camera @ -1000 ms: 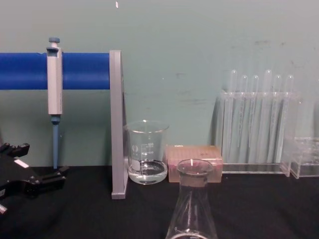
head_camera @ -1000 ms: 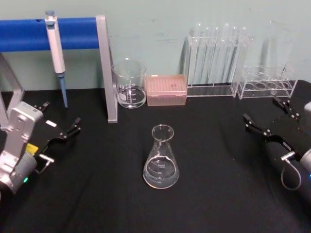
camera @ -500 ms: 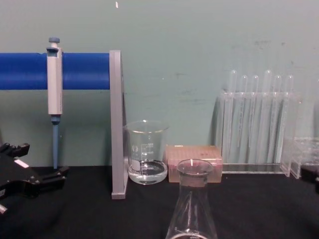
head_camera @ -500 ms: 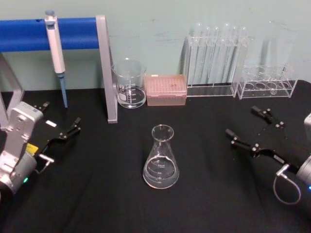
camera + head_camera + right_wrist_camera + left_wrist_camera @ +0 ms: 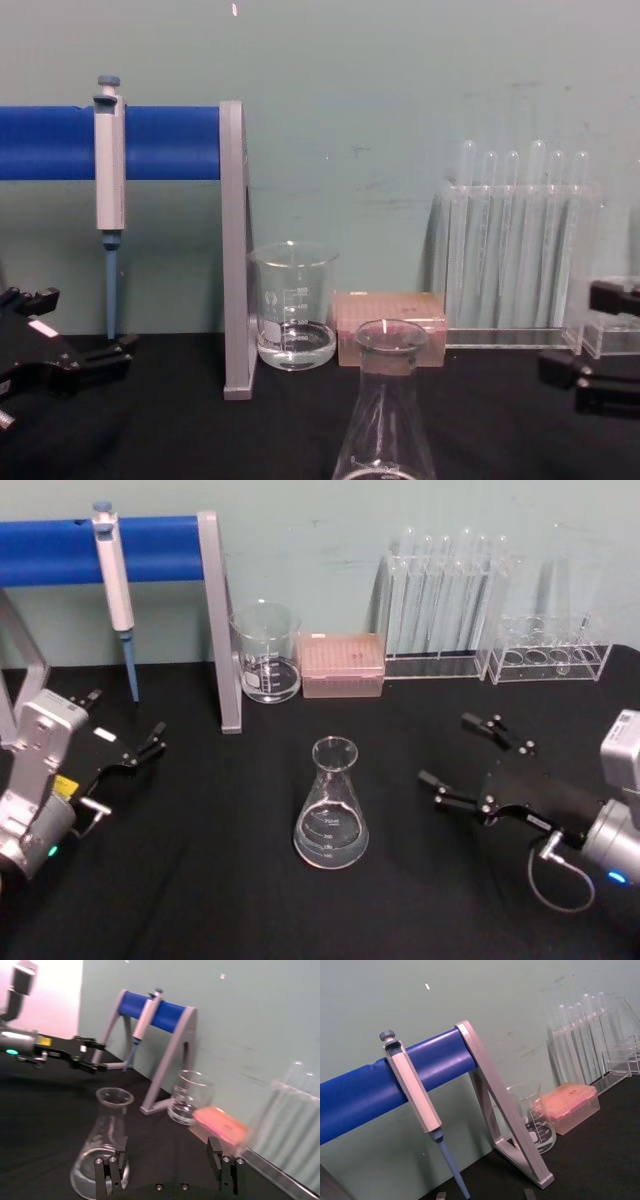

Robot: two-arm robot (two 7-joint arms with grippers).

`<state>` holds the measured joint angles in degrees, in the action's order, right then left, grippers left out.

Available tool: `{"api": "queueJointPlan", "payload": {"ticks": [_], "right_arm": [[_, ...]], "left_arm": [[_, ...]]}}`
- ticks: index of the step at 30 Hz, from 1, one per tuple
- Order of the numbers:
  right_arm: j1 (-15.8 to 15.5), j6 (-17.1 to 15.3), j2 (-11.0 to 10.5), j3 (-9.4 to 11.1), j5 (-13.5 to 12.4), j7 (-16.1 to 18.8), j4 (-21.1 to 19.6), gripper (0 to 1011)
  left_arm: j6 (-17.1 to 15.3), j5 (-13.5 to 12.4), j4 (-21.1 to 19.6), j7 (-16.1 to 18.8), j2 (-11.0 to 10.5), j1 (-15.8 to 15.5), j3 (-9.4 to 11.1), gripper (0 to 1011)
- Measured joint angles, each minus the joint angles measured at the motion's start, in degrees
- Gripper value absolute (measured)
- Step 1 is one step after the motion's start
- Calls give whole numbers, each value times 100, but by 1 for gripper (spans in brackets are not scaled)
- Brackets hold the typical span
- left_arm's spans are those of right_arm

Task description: Grasp the erlenmeyer flask with one hand, shake it three times, then place it back.

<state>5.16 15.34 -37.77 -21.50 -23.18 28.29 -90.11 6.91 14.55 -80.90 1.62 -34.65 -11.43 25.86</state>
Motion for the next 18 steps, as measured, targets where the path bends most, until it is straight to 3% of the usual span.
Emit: {"api": "queueJointPlan", "payload": {"ticks": [18], "right_arm": [[594, 91, 546, -315, -69, 1071, 656, 1003]], "left_arm": [[0, 0, 0, 0, 0, 0, 0, 1001]]}}
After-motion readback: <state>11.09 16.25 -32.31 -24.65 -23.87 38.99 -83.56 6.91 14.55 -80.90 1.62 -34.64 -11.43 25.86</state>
